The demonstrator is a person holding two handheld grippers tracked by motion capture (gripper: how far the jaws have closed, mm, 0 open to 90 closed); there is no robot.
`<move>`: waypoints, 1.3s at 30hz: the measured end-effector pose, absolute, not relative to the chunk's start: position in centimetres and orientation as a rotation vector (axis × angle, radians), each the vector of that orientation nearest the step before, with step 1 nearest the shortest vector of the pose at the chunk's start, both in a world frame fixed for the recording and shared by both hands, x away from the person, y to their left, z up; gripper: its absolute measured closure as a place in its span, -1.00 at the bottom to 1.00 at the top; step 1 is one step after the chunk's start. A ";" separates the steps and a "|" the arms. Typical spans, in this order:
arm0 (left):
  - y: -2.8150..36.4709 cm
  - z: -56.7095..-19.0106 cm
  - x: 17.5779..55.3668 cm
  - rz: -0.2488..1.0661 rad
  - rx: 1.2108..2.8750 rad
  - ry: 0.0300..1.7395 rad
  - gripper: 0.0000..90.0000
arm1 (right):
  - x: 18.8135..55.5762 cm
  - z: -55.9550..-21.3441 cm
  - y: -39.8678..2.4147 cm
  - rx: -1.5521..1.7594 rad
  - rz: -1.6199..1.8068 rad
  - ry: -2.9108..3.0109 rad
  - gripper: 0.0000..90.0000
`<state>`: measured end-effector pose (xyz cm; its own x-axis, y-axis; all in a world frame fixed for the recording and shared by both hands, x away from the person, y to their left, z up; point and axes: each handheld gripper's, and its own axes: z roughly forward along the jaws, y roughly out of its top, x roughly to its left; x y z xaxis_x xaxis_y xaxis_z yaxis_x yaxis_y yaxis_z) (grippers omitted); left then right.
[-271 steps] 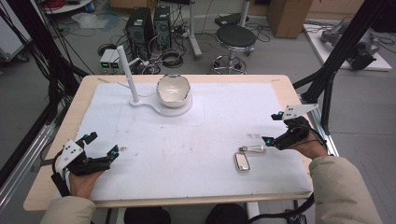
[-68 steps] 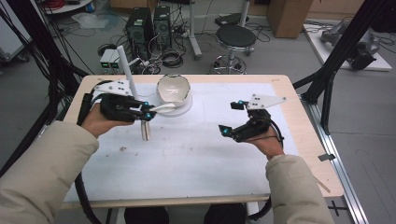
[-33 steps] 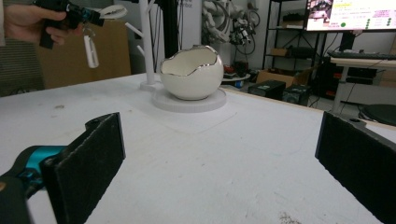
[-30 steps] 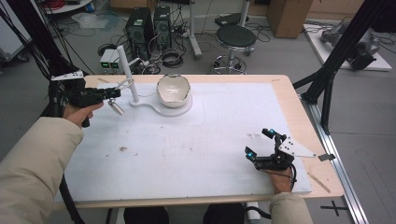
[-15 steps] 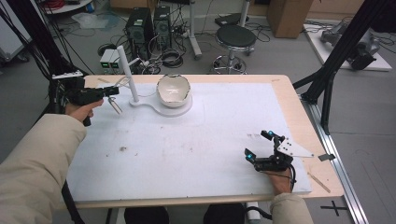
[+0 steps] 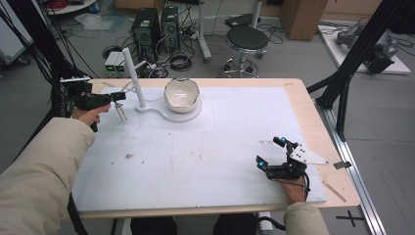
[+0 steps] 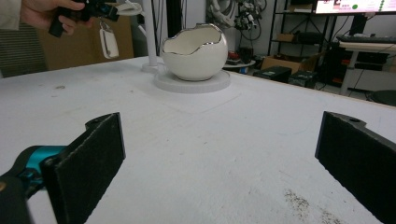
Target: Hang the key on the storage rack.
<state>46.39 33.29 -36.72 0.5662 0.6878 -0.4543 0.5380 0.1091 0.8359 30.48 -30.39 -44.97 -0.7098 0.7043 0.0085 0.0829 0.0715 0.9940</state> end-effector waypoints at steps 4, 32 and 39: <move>33.0 -37.0 46.6 0.159 1.552 1.083 0.64 | 30.5 -45.0 -30.4 0.773 1.676 1.868 -0.99; 31.4 -36.1 36.4 0.596 1.544 0.773 -0.96 | 30.6 -44.9 -29.9 0.774 1.631 1.911 -0.99; 30.4 -38.9 32.5 0.600 1.515 0.702 -0.96 | 30.6 -45.0 -30.1 0.787 1.650 1.888 -0.99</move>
<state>32.49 30.44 -38.86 0.6743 0.7373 -0.0404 0.0752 -0.0141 0.9971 30.60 -30.14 -44.95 -0.7030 0.7112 -0.0015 0.0938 0.0947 0.9911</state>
